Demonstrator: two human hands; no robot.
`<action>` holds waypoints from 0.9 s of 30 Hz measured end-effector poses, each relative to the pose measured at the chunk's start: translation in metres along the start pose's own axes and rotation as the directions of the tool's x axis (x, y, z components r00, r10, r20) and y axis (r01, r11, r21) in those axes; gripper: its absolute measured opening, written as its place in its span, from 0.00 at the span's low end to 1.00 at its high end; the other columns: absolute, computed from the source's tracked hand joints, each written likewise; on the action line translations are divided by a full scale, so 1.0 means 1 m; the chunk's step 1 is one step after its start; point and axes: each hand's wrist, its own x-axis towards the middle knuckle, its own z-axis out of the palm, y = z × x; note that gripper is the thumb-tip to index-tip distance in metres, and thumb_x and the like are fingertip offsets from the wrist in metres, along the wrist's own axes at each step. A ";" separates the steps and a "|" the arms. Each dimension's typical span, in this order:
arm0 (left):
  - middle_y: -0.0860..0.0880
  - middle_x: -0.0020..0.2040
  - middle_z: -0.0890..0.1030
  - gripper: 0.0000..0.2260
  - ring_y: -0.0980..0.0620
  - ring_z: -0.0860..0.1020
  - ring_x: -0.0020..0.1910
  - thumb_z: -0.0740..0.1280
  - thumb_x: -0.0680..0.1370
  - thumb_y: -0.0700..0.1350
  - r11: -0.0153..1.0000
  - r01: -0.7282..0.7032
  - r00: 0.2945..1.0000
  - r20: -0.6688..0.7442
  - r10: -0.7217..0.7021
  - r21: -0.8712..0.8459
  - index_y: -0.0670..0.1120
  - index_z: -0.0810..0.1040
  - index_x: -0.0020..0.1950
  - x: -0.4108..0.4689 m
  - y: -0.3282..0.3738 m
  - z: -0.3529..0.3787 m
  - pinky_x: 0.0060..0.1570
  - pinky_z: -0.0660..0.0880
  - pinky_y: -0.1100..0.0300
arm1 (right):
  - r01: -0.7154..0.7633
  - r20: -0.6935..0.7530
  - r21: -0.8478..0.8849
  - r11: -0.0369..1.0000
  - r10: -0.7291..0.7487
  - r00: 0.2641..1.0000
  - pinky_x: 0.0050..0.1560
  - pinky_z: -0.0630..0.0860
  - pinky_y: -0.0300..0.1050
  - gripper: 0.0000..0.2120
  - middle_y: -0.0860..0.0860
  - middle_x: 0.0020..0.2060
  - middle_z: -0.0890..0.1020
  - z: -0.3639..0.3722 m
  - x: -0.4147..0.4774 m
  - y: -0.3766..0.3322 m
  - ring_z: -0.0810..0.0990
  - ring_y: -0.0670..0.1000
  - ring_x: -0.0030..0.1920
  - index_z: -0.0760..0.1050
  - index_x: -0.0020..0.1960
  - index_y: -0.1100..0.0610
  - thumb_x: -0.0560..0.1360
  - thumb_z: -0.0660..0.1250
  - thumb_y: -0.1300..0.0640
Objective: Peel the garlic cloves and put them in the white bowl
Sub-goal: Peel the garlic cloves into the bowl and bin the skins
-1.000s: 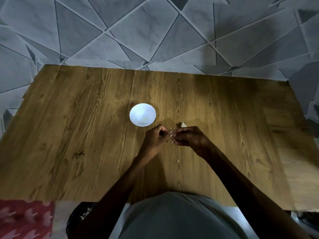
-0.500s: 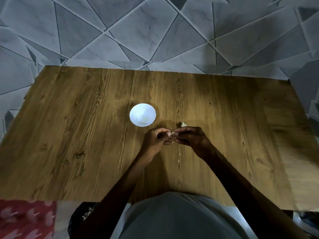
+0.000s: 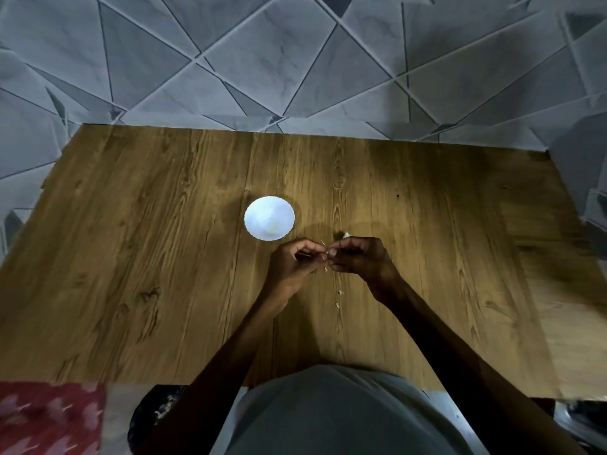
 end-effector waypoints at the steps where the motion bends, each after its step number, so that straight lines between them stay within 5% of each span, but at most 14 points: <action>1: 0.53 0.40 0.84 0.03 0.58 0.81 0.40 0.74 0.73 0.41 0.998 -0.039 0.999 -0.006 0.039 0.050 0.45 0.84 0.46 0.000 0.000 0.000 0.42 0.78 0.64 | 0.000 -0.003 0.000 1.000 0.000 1.000 0.48 0.82 0.49 0.09 0.60 0.46 0.85 0.000 0.000 0.001 0.84 0.57 0.46 0.81 0.54 0.65 0.75 0.71 0.63; 5: 0.55 0.40 0.84 0.04 0.62 0.80 0.39 0.75 0.73 0.42 0.987 -0.080 0.997 -0.004 0.081 0.139 0.45 0.85 0.47 0.001 0.003 -0.002 0.42 0.73 0.69 | 0.013 -0.031 -0.024 1.000 -0.013 0.999 0.47 0.82 0.49 0.08 0.60 0.45 0.85 0.001 -0.001 0.002 0.84 0.57 0.45 0.82 0.53 0.64 0.75 0.71 0.63; 12: 0.52 0.33 0.83 0.04 0.59 0.78 0.31 0.75 0.73 0.43 0.997 0.076 0.996 -0.043 -0.075 0.029 0.44 0.85 0.45 0.000 0.008 -0.002 0.37 0.74 0.64 | 0.077 -0.014 -0.088 0.993 -0.078 0.997 0.44 0.82 0.45 0.08 0.56 0.43 0.86 0.003 -0.001 -0.001 0.84 0.54 0.43 0.83 0.53 0.64 0.75 0.70 0.66; 16: 0.47 0.36 0.84 0.08 0.54 0.80 0.35 0.75 0.73 0.47 0.984 0.170 0.985 -0.030 -0.172 -0.058 0.44 0.85 0.48 -0.001 0.007 -0.005 0.40 0.77 0.62 | 0.100 0.019 -0.141 0.985 -0.099 0.995 0.48 0.82 0.49 0.10 0.55 0.46 0.86 0.003 -0.001 -0.004 0.84 0.57 0.47 0.83 0.55 0.61 0.74 0.71 0.67; 27: 0.41 0.40 0.84 0.06 0.53 0.79 0.36 0.72 0.75 0.42 0.969 0.204 0.979 0.056 -0.198 -0.142 0.40 0.84 0.49 -0.003 0.011 -0.010 0.38 0.76 0.66 | 0.208 0.041 -0.339 0.918 -0.206 0.978 0.47 0.82 0.39 0.11 0.50 0.45 0.87 0.006 0.001 -0.007 0.86 0.45 0.45 0.83 0.54 0.59 0.72 0.74 0.66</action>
